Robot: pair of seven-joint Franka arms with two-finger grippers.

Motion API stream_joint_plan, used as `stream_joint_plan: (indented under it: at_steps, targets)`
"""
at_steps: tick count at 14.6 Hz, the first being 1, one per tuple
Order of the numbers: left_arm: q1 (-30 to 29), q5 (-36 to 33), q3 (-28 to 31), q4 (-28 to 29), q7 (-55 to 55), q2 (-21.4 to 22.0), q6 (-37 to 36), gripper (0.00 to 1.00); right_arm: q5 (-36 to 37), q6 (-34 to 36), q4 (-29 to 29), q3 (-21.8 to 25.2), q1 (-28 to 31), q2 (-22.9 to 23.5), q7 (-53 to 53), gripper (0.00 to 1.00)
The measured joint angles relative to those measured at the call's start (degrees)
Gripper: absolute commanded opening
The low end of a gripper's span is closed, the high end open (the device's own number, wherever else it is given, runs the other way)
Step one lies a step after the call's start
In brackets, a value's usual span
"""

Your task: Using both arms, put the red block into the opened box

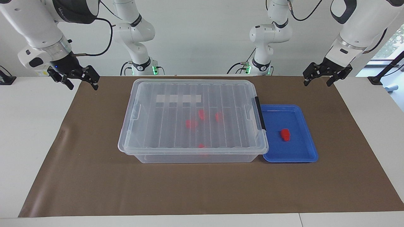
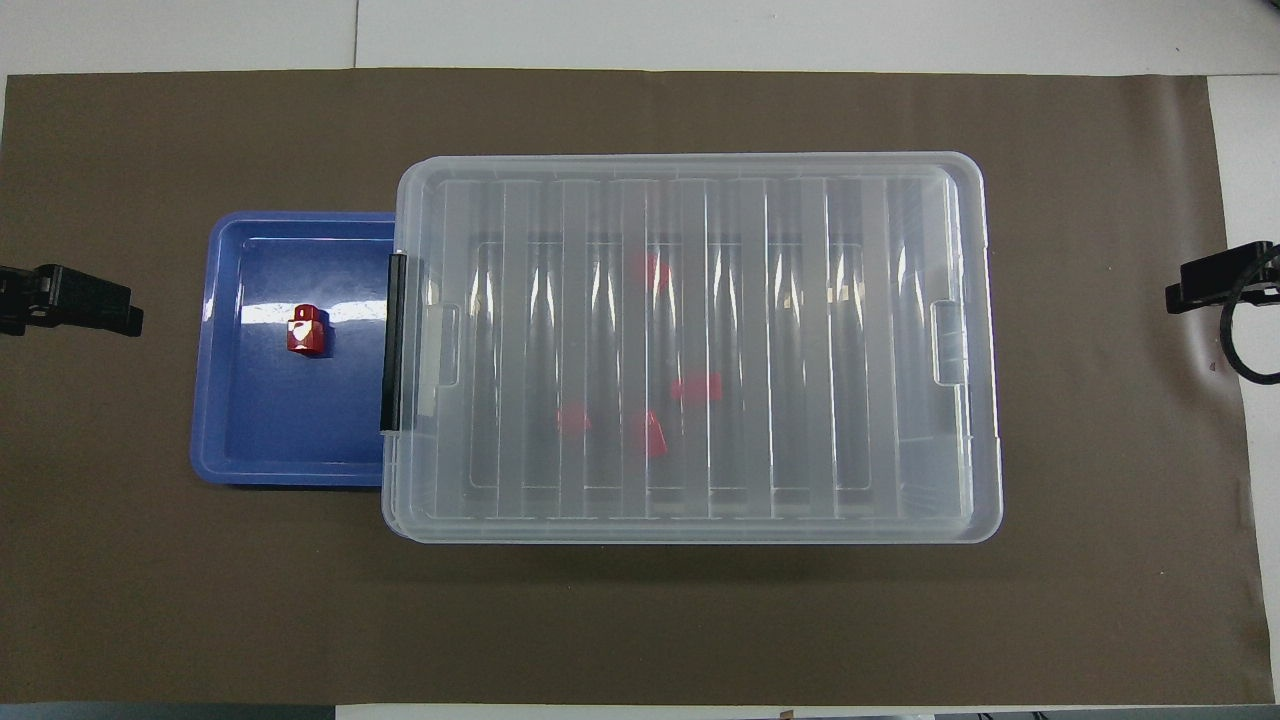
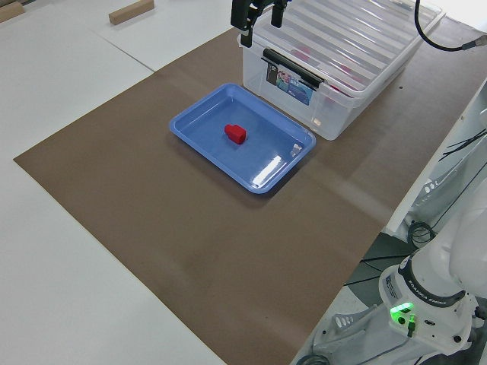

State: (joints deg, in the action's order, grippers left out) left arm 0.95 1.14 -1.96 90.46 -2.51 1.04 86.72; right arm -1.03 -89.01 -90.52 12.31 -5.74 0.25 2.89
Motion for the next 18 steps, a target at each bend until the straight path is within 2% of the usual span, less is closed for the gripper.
stream_joint_plan:
  at_steps: [8,12,18]
  targets:
    - [0.00,0.00,0.00,0.00,0.00,0.00,0.00,1.00,-0.04,-0.47,-0.08,0.00,-0.02,0.09,-0.17,1.00]
    - [0.00,0.00,0.00,0.00,0.00,0.00,0.00,1.00,-0.13,-4.89,-2.01,-2.62,-0.05,0.56,-4.18,1.00]
    - [0.00,0.00,0.00,0.00,0.00,0.00,0.00,1.00,-0.13,-15.80,-8.99,-8.36,-0.25,2.01,-10.18,1.00]
